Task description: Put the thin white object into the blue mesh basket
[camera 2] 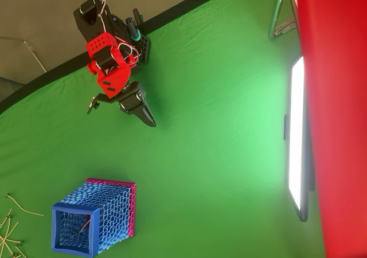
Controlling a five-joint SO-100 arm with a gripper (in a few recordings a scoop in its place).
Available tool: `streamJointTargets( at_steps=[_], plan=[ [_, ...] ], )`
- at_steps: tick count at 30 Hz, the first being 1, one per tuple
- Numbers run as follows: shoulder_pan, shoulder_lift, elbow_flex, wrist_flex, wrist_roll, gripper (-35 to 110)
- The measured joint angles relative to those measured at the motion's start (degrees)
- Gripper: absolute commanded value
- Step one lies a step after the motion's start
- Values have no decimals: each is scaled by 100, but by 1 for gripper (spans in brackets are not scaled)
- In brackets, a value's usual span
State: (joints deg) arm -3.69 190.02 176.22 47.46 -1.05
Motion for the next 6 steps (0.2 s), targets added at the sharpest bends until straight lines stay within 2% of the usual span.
streamJointTargets(
  at_steps=[6],
  plan=[
    [-35, 0, 0, 123, 53, 1]
  ],
)
